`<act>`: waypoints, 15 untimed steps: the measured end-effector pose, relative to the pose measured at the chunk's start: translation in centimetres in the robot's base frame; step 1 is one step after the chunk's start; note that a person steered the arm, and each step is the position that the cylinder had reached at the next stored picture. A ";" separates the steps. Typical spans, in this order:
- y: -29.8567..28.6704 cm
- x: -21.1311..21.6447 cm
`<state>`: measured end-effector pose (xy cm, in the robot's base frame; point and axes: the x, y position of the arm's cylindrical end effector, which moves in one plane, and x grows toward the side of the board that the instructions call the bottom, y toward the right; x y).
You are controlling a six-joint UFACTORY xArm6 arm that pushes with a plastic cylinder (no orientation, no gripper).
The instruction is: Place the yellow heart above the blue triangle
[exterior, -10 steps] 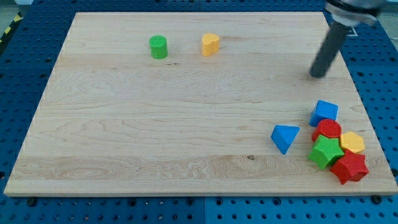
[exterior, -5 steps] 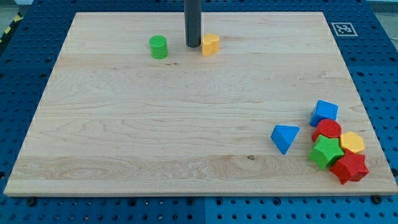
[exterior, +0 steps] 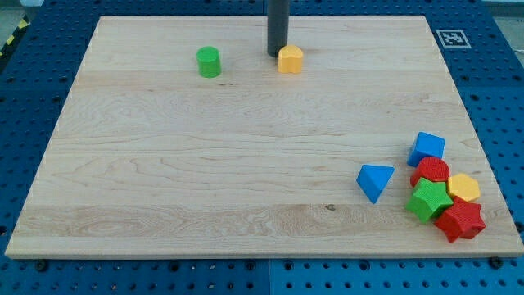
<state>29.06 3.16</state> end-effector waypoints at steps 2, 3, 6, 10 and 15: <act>3.4 4.3; 5.5 6.4; 8.0 8.9; 4.5 12.4; 7.4 17.6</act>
<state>46.68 10.61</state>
